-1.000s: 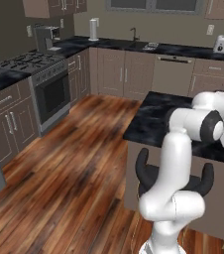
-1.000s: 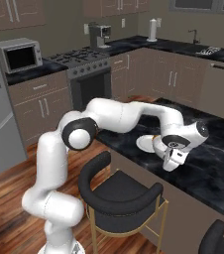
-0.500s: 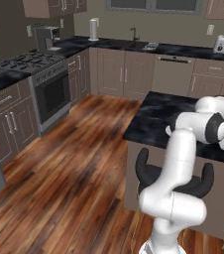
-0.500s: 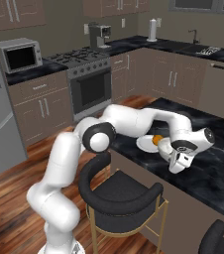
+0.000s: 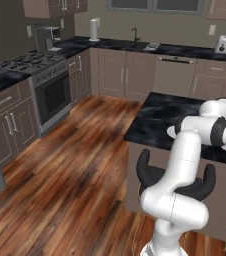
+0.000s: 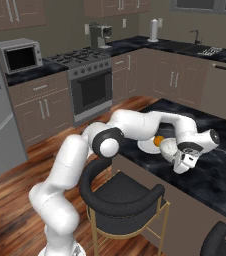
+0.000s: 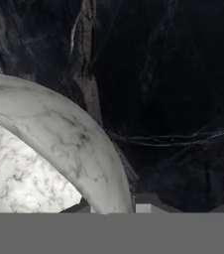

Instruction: Take the smaller bowl and place it next to the appetizer plate on the dining counter , and place the larger bowl next to the plate with cooked food.

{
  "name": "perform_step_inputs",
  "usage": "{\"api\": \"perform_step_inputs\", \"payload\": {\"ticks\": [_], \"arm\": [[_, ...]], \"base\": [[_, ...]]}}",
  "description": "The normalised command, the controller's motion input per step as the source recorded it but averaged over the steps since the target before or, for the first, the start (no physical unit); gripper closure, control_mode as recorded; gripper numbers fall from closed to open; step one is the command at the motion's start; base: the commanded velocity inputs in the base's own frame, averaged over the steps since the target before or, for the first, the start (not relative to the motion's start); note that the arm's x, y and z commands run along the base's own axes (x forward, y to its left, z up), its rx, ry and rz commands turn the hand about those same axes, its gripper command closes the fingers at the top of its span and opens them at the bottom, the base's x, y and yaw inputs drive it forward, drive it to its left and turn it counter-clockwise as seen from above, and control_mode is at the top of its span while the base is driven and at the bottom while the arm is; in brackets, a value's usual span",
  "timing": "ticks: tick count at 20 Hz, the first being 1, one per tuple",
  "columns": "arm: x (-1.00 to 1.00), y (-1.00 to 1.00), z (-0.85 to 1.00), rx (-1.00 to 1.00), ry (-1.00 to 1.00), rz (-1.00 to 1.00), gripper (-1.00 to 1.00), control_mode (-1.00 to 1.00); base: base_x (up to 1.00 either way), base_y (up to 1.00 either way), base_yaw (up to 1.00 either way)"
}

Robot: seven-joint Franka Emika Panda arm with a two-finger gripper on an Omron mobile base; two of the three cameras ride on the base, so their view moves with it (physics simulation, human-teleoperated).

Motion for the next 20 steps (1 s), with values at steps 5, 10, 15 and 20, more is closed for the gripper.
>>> {"api": "perform_step_inputs", "payload": {"ticks": [5,10,15,20], "arm": [[0.37,0.13,-0.20,0.00,-0.06,-0.04,-1.00,-1.00],[0.11,0.00,-0.03,0.00,-0.07,-0.02,-1.00,-1.00],[-0.45,0.07,0.18,0.01,-0.23,0.00,-1.00,-1.00],[-0.91,0.34,0.63,0.00,-0.28,0.00,-1.00,-1.00]], "base": [[0.00,0.00,0.00],[0.00,0.00,0.00],[0.00,0.00,0.00],[0.00,0.00,0.00]]}}
